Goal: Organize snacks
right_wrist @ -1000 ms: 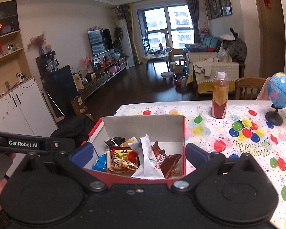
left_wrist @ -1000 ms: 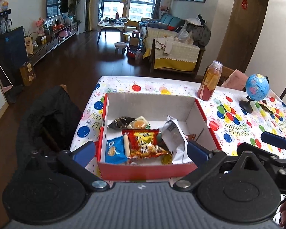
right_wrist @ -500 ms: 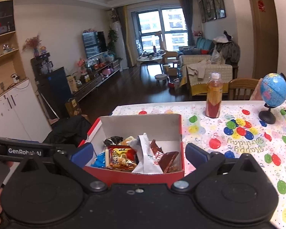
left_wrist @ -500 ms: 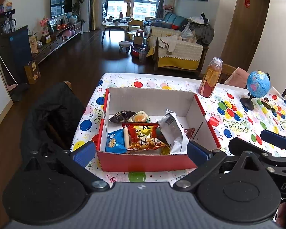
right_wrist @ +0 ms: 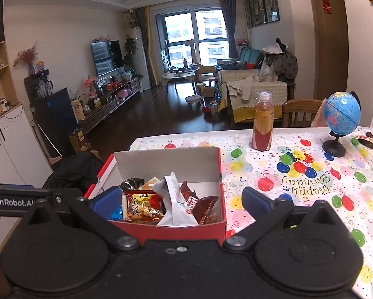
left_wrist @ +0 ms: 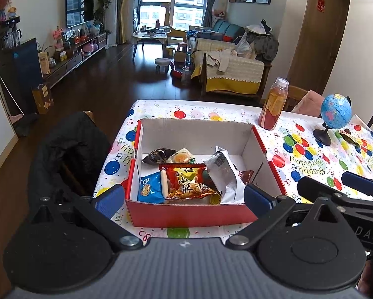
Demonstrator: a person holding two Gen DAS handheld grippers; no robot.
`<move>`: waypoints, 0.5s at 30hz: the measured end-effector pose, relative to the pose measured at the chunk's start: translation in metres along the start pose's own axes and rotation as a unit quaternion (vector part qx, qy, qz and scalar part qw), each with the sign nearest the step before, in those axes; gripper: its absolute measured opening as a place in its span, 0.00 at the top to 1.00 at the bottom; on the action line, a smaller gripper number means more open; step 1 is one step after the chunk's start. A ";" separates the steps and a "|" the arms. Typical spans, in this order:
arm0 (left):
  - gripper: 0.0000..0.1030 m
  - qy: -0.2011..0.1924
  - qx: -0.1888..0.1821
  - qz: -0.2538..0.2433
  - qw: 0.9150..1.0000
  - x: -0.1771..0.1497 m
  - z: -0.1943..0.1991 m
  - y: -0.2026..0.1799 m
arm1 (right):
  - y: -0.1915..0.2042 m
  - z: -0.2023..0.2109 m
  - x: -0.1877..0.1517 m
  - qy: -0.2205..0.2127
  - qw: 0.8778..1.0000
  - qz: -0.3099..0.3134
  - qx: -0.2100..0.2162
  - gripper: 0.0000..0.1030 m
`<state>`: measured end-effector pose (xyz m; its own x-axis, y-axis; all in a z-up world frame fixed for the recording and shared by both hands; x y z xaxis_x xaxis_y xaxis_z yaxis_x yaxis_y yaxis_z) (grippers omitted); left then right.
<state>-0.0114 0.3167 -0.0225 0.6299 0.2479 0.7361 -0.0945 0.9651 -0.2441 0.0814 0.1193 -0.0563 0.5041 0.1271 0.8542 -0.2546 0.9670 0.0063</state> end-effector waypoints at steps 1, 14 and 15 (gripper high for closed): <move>0.00 -0.001 -0.001 0.001 1.000 0.000 0.000 0.000 | -0.001 0.000 0.000 -0.002 1.000 -0.002 -0.002 0.00; 0.00 -0.017 0.002 -0.004 1.000 -0.002 0.012 0.000 | -0.005 0.006 0.001 -0.015 1.000 -0.012 -0.005 0.00; 0.00 -0.019 0.001 -0.005 1.000 -0.003 0.013 -0.001 | -0.004 0.007 0.001 -0.016 1.000 -0.012 -0.004 0.00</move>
<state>-0.0231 0.3160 -0.0159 0.6010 0.2407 0.7621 -0.0903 0.9679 -0.2345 0.0773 0.1138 -0.0520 0.4833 0.0978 0.8700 -0.2361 0.9715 0.0220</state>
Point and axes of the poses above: each gripper's, at about its wrist camera, not at the fingertips, and z roughly against the way its jaws point, y to its left, x to its top, the point moved 2 cm from there along -z, roughly the way its jaws point, and after that the axes turned 13 degrees about -x, right-handed, at the moved point
